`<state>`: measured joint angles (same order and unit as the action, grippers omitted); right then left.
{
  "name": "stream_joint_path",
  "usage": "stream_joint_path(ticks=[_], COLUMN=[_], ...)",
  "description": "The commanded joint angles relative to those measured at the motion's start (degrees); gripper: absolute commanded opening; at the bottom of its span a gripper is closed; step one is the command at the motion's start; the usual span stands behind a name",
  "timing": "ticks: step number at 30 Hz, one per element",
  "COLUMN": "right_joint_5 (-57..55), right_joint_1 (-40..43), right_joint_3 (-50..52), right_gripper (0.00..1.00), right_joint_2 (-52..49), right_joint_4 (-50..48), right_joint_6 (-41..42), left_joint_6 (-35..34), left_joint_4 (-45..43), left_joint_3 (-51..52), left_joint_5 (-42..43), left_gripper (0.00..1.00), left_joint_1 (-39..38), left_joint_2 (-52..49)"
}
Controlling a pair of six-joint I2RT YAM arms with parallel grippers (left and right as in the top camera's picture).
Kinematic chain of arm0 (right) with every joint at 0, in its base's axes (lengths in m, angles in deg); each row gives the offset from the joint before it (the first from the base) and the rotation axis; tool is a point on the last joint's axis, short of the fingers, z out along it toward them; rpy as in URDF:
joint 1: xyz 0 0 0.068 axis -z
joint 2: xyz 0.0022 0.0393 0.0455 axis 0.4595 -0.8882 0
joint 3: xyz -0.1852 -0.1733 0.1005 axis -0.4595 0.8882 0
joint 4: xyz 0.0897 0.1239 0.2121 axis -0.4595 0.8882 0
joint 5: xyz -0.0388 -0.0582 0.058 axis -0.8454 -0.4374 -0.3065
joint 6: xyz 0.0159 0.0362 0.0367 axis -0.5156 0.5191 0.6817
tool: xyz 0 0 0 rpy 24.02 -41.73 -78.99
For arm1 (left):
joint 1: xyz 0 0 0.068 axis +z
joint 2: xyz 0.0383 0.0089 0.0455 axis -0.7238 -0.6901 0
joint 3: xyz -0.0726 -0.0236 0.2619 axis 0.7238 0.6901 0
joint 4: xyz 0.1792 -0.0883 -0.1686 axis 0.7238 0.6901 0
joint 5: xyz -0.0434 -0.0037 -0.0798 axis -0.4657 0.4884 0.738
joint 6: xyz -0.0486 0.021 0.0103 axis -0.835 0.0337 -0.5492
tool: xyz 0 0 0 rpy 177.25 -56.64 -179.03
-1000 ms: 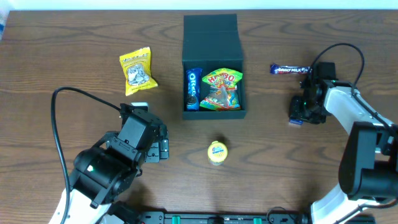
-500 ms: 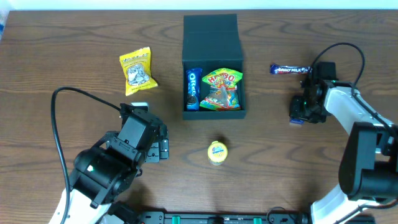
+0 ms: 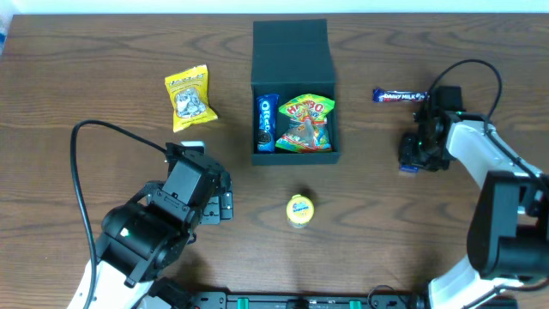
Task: Pack container
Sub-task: 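Carry the Eclipse tin with the right gripper into the black box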
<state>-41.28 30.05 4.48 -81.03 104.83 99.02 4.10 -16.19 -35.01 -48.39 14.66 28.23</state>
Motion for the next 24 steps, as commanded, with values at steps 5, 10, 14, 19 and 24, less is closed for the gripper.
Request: stream_joint_path(ticks=[5, 10, 14, 19, 24], right_joint_5=[-0.15, 2.78, 7.45, 8.46, 9.35], right_joint_1=[-2.71, -6.29, -12.52, -21.97, -29.38], right_joint_3=[-0.17, -0.26, -1.07, -4.37, -11.39], right_gripper=[0.01, 0.01, 0.01, 0.02, 0.01], right_joint_2=[13.00, 20.35, 23.52, 22.77, 17.53], right_joint_4=[4.17, 8.92, 9.86, 9.31, 9.35], right_joint_6=[2.14, 5.16, 6.54, 10.14, 12.17], left_joint_6=[-0.46, -0.44, -0.46, -0.46, -0.46], left_joint_4=[0.17, 0.17, 0.17, 0.17, 0.17], left_joint_3=[0.09, 0.09, 0.09, 0.09, 0.09], left_joint_5=[-1.05, -1.05, -1.05, -1.05, -1.05], left_gripper=[0.95, 0.95, 0.95, 0.95, 0.95], left_joint_1=[0.20, 0.20, 0.20, 0.20, 0.20], left_joint_2=[0.11, 0.11, 0.11, 0.11, 0.11])
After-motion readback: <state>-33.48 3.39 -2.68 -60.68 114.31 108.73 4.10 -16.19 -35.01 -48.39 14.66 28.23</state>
